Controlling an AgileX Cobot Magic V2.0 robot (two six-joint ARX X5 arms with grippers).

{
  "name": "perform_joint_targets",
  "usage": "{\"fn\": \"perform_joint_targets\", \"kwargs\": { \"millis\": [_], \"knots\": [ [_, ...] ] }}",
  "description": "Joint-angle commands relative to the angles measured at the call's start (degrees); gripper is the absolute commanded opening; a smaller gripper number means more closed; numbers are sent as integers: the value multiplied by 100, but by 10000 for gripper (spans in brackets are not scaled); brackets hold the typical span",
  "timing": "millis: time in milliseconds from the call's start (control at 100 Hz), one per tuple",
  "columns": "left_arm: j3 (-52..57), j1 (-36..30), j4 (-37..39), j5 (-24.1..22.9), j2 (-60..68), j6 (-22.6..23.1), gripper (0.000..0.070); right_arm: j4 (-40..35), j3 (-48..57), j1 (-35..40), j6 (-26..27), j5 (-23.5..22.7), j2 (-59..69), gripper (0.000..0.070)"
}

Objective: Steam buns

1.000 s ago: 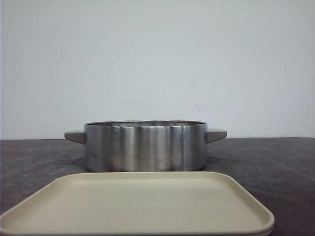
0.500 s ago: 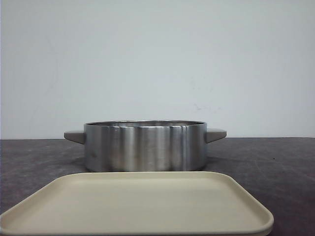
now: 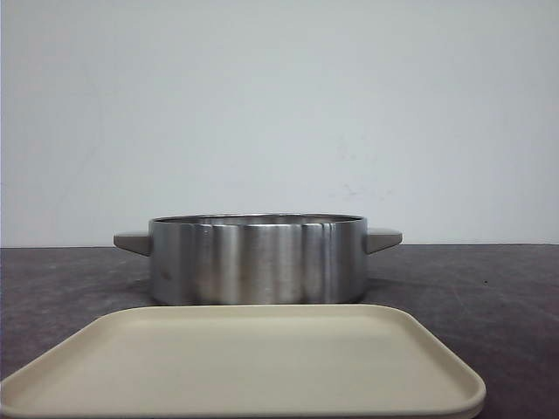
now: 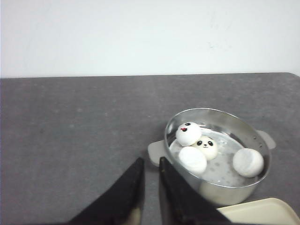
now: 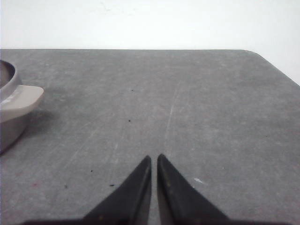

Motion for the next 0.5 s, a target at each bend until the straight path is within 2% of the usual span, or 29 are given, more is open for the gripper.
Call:
{"fn": "perform_joint_targets", "kwargs": {
  "millis": [0,170,310,390,490],
  "knots": [
    [63,7,11,-28,-9,221,12,20,-13,9,-61,4,0,15],
    [-490,299,175,-26,-208,387,15,20,-13,11,-61,4,0,15],
    [-1694,586,1209,26,-675,389,15,20,-13,9,-61,4,0,15],
    [-2444,855,1952,330,-1025,389,15,20,-13,11,-61,7,0,15],
    [-3314,1314,2870,1113,-1471,365,15,20,-13,11,-59,4,0,15]
  ]
}}
